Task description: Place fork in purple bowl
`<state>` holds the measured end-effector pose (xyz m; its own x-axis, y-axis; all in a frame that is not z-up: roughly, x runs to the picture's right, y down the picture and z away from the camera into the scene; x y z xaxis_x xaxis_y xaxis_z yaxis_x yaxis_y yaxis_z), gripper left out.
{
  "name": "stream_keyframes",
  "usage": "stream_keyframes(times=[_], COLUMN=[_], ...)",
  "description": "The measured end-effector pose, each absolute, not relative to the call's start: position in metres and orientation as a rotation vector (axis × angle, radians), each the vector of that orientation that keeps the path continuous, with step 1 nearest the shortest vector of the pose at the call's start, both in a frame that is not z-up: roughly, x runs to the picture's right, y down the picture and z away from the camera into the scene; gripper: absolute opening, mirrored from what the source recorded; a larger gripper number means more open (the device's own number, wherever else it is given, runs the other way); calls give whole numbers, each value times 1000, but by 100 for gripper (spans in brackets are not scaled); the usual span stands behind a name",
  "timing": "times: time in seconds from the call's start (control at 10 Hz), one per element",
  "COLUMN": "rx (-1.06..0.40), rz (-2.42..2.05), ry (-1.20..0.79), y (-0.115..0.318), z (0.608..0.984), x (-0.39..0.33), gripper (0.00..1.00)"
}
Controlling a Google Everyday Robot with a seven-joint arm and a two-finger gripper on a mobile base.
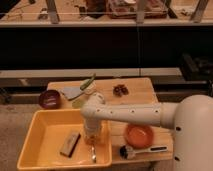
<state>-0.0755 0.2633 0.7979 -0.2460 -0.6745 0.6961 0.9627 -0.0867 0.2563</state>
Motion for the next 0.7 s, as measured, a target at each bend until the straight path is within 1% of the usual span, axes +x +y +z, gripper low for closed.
stream_keyframes(times=[0.4,0.5,0.6,0.7], rx=[-482,-482,-483,-492], rz=[-1655,-1654,-1655,-1655], ry=[-817,-817,-817,-814], y=[262,262,262,263], z=[797,796,796,796], x=[-75,-75,-75,-72], gripper=[53,51,42,31])
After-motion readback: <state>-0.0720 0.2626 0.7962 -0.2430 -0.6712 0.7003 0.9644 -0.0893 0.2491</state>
